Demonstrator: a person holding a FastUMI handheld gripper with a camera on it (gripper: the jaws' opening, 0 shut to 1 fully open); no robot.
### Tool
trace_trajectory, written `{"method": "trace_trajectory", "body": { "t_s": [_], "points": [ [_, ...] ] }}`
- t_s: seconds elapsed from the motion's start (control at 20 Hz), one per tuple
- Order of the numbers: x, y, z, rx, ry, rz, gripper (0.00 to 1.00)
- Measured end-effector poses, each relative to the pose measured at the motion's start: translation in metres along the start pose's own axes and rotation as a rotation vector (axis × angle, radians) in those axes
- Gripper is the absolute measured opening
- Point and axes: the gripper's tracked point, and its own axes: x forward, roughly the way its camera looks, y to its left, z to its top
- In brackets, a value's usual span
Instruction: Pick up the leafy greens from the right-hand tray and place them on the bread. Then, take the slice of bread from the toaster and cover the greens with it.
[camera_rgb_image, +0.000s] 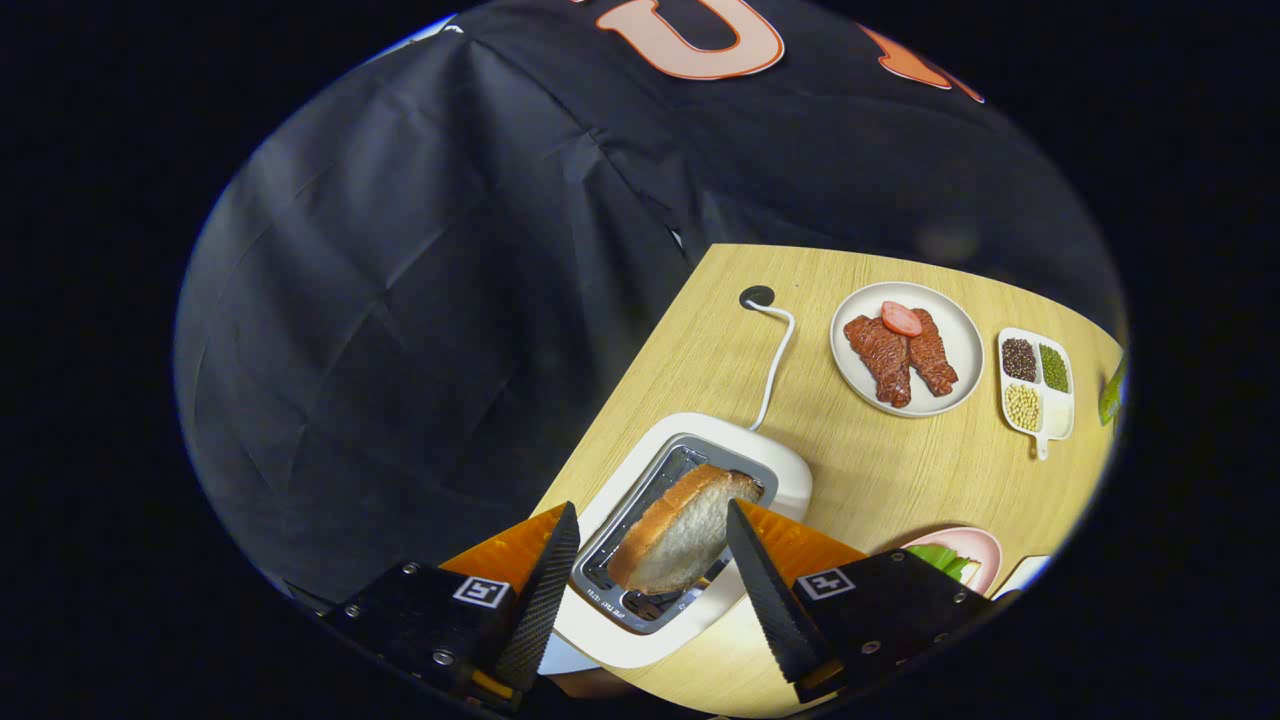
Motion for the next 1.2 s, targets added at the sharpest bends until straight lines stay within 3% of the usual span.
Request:
{"method": "trace_trajectory", "body": {
  "t_s": [0.25, 0.35, 0.6, 0.7, 1.2],
  "points": [
    [0.013, -0.012, -0.013, 0.006, 0.069, -0.072, 0.75],
    [0.015, -0.014, -0.017, 0.020, 0.085, -0.078, 0.64],
    [0.001, -0.020, -0.016, 0.032, 0.063, -0.073, 0.27],
    [-0.007, -0.020, -0.017, 0.068, 0.051, -0.049, 0.18],
    [-0.071, -0.027, -0.001, 0.100, -0.112, 0.094, 0.17]
  ]
}}
